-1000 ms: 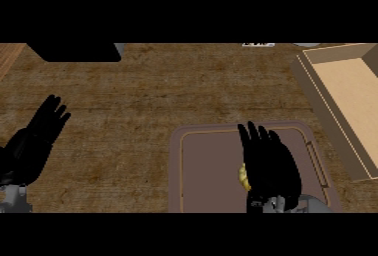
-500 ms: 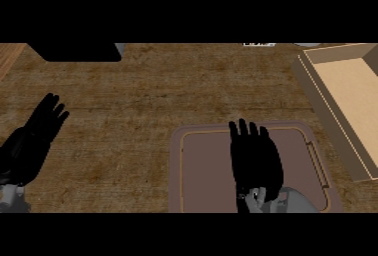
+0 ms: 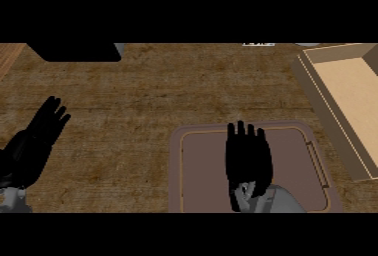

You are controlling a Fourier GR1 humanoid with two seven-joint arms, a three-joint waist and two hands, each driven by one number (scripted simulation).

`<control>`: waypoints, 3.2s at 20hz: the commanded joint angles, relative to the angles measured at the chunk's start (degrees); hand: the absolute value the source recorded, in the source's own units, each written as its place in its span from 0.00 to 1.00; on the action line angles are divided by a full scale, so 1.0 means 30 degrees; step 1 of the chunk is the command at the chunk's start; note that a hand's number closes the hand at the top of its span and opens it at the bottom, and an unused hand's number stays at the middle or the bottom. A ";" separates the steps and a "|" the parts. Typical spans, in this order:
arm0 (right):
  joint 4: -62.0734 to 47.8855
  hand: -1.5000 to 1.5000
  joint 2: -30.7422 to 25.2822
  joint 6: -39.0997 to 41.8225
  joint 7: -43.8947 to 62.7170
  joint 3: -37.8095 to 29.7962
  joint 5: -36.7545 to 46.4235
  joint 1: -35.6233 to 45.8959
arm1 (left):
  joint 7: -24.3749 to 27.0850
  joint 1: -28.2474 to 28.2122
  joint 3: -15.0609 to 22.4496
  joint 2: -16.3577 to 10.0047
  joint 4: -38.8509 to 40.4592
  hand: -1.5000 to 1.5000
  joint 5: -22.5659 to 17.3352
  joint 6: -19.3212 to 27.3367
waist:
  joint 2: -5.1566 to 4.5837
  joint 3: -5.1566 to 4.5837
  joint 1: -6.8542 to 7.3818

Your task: Pick the squash from the tray and place it in the cardboard box

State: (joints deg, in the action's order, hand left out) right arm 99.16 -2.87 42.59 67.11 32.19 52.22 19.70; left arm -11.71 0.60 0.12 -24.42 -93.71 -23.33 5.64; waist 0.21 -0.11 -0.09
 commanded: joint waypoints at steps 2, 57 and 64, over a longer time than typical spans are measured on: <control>-0.0822 0.00 0.0913 0.1894 0.4236 -0.0567 0.0734 0.0590 | -0.0032 -0.0162 -0.0025 0.0193 -0.0437 0.50 0.0145 0.0043 | -0.0022 0.0010 0.0131; -1.1893 1.00 -0.2240 -0.7361 -0.9383 -1.2393 0.3369 0.7308 | 0.0027 0.0606 -0.1845 0.2014 0.0464 0.50 0.1585 -0.2552 | -0.0315 0.0049 0.0773; -1.0796 1.00 -0.2981 -0.8324 -0.9869 -1.1717 0.4181 0.9928 | -0.0326 0.0354 -0.1751 0.2345 0.0608 0.50 0.2249 -0.2068 | -0.0114 0.0031 0.0316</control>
State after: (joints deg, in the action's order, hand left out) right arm 67.25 -9.60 20.02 38.96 -2.48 63.71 44.57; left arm -13.63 2.55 -4.90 -17.66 -92.68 -17.22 -0.30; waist -0.29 0.03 1.10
